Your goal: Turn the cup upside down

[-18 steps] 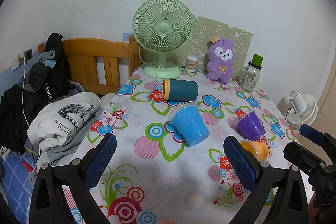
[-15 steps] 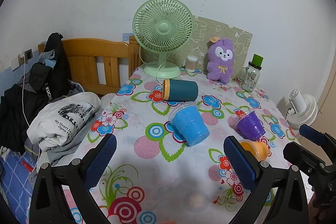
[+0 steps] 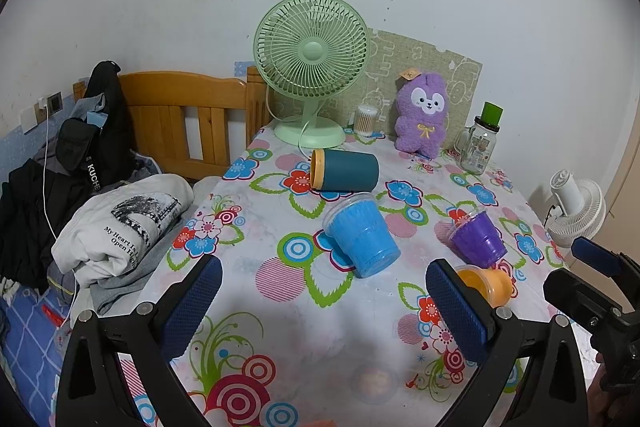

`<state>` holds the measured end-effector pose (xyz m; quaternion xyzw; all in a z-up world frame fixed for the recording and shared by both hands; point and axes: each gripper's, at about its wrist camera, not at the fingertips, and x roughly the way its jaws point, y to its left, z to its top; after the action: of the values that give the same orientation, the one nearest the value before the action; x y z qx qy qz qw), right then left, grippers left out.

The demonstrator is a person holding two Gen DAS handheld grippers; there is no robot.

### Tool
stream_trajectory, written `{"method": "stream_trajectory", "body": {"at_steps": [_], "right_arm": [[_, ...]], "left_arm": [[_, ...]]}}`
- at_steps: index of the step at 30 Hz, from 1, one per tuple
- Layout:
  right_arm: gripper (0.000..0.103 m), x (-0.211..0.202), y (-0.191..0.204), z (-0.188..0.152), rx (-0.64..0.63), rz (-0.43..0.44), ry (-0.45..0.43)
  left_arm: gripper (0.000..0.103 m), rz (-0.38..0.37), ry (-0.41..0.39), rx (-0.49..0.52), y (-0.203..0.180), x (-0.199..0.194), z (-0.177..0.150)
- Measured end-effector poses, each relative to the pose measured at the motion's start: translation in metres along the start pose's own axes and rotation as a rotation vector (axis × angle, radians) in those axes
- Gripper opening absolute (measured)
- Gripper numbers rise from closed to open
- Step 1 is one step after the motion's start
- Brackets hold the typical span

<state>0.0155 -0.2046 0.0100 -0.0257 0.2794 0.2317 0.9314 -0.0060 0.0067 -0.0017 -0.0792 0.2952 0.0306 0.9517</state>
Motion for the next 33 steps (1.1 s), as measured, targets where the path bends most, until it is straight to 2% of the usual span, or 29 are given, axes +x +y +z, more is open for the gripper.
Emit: {"method": "stream_trajectory", "body": {"at_steps": [33], "right_arm": [[0.103, 0.023, 0.01, 0.005, -0.02, 0.01, 0.079]], "left_arm": [[0.103, 0.012, 0.028, -0.022, 0.012, 0.009, -0.002]]}}
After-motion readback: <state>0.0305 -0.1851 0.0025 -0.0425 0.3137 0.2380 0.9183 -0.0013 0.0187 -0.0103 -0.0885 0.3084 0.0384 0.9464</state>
